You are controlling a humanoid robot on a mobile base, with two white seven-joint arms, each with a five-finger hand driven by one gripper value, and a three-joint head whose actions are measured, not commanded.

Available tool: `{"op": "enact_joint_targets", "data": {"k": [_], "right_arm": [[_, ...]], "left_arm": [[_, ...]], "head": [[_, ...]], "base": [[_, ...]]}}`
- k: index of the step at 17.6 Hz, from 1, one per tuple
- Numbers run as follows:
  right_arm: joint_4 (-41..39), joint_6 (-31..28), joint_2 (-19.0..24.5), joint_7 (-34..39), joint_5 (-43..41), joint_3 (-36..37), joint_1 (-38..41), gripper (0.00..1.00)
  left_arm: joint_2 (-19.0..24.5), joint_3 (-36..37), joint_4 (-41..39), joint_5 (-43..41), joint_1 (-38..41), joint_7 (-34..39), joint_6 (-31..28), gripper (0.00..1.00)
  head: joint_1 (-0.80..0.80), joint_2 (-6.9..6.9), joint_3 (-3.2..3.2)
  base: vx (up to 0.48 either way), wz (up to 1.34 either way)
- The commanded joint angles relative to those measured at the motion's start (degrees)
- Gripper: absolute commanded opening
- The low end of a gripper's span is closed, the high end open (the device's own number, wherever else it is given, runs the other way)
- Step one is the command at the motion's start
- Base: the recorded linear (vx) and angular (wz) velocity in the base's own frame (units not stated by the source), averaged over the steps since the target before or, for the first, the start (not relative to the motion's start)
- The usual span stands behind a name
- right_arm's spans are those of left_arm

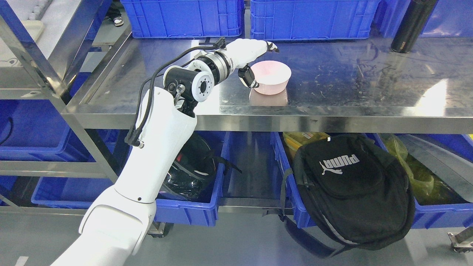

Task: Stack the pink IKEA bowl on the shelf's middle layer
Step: 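Grasp the rim of the pink bowl with the left hand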

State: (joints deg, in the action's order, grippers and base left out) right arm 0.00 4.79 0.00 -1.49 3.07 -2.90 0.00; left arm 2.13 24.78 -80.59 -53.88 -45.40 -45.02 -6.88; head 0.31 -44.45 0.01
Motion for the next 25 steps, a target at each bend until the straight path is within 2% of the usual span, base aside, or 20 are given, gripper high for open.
{"op": "enact_joint_targets", "data": {"k": [1, 9, 16, 19, 22, 25], "right_arm": [[-1.0, 0.0, -1.0, 0.0, 0.0, 0.0, 1.3, 1.00], [-1.0, 0.0, -1.0, 0.0, 0.0, 0.0, 1.3, 1.00], [-1.0, 0.0, -1.0, 0.0, 0.0, 0.0, 1.3, 1.00], [-1.0, 0.0, -1.0, 0.0, 0.0, 0.0, 1.3, 1.00], [-1.0, 0.0, -1.0, 0.0, 0.0, 0.0, 1.3, 1.00], [-1.0, 0.0, -1.0, 0.0, 0.0, 0.0, 1.3, 1.00]], "left_arm": [[-1.1, 4.3, 9.4, -1.6, -1.9, -0.2, 0.5, 0.67], [-1.1, 4.6, 17.8, -1.6, -3.9, 0.4, 1.0, 0.67], [-1.1, 5.1, 23.9, -1.2, -5.5, 2.2, 5.6, 0.66], [-1.1, 5.2, 25.4, -1.1, -5.5, 2.7, 6.8, 0.59], [-1.1, 5.3, 26.2, -1.2, -5.6, 2.7, 9.7, 0.43], [-1.1, 5.3, 26.2, -1.1, -6.4, 2.6, 10.0, 0.26]], "head": [[0.00, 0.00, 0.00], [0.00, 0.00, 0.00], [0.00, 0.00, 0.00], [0.00, 0.00, 0.00], [0.00, 0.00, 0.00], [0.00, 0.00, 0.00]], "base": [[0.000, 0.00], [0.000, 0.00], [0.000, 0.00], [0.000, 0.00], [0.000, 0.00], [0.000, 0.00]]}}
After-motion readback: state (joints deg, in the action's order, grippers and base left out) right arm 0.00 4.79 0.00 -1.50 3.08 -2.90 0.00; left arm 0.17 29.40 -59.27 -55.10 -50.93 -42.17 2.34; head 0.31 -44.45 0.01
